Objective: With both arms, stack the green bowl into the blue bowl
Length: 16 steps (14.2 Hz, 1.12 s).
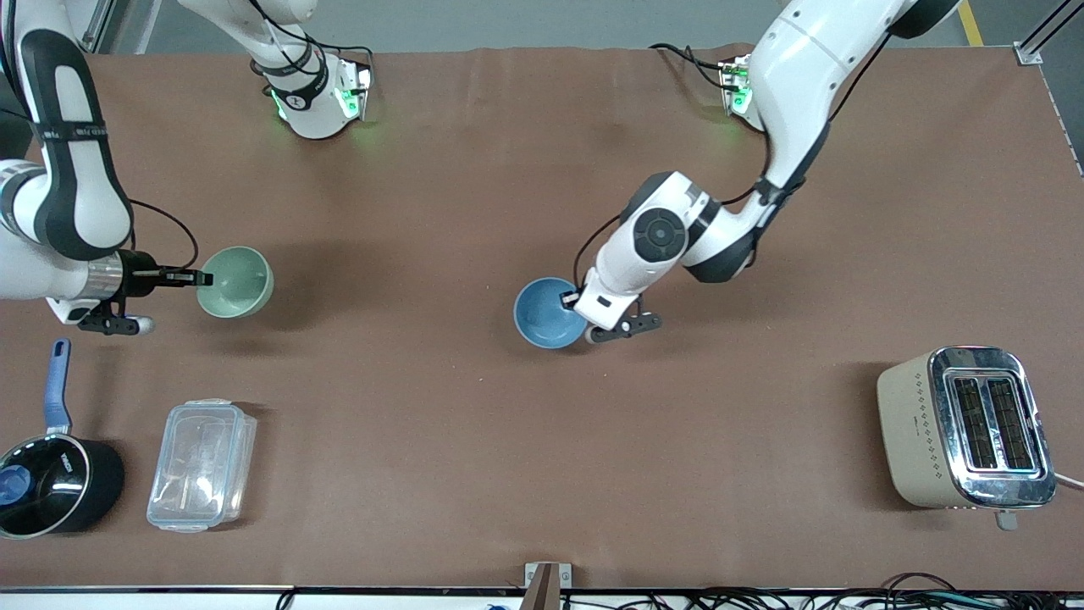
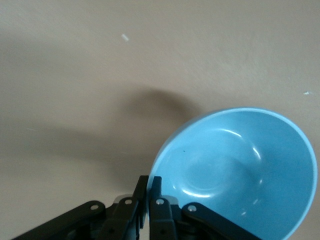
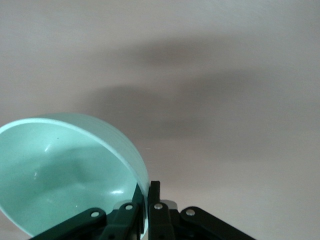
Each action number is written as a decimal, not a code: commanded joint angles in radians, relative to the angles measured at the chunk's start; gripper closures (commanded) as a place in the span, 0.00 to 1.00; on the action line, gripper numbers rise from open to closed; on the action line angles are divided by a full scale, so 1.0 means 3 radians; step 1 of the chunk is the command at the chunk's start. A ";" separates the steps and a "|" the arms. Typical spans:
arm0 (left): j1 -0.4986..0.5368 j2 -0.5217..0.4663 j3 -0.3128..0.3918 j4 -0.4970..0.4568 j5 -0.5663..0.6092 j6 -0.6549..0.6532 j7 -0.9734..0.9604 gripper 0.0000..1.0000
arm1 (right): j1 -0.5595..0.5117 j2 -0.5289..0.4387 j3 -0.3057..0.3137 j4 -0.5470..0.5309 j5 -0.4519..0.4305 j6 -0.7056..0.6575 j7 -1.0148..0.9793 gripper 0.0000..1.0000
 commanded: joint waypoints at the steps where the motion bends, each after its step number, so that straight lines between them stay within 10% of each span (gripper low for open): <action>1: -0.0066 0.0192 0.0026 0.0114 0.0010 0.0239 -0.0109 0.98 | 0.0201 -0.0204 -0.0003 -0.0092 0.0148 -0.0099 0.0215 0.96; 4: -0.0122 0.0289 0.0026 0.0175 -0.0001 0.0266 -0.0115 0.87 | 0.0645 -0.0286 0.0003 -0.0087 0.0168 -0.0355 0.0630 0.96; 7: -0.0092 0.0243 0.0031 0.0196 0.0004 0.0261 -0.0145 0.07 | 0.1136 -0.0255 0.0003 -0.0087 0.0429 -0.0371 0.1196 0.96; 8: -0.0061 0.0182 0.0036 0.0221 0.0010 0.0230 -0.0140 0.00 | 0.1315 -0.0245 0.0003 -0.0087 0.0510 -0.0351 0.1310 0.96; 16: 0.0971 -0.0528 0.0036 0.0880 0.0807 -0.1389 0.0911 0.00 | 0.2420 0.0082 -0.0003 -0.0076 0.1084 0.0737 0.2041 0.95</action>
